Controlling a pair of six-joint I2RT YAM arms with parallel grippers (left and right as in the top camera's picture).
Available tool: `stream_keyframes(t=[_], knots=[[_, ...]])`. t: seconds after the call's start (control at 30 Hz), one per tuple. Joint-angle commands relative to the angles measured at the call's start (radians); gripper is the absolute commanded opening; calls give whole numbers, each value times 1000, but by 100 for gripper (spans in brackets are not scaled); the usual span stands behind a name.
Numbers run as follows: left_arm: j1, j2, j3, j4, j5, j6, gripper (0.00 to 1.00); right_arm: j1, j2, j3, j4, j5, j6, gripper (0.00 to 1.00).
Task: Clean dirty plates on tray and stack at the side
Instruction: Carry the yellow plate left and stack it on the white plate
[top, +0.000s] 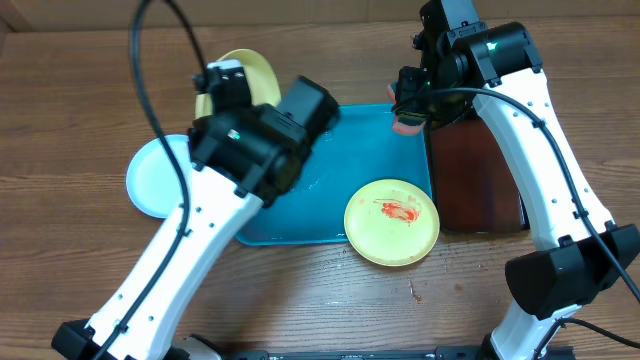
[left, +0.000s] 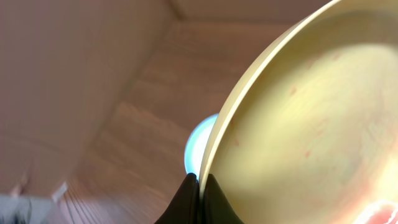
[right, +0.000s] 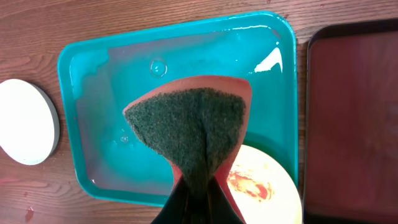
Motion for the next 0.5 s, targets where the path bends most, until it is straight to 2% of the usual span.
stream_keyframes(t=[0.0,0.27,0.47], knots=[[91,0,-31,43,186,68,4,-1,-19,17,2,10,-7,4],[413,0,-133,245,653,365,4,-1,-19,17,1,9,-22,4],[720,0,-313,429,903,467,4,-1,-19,17,-5,10,-25,4]])
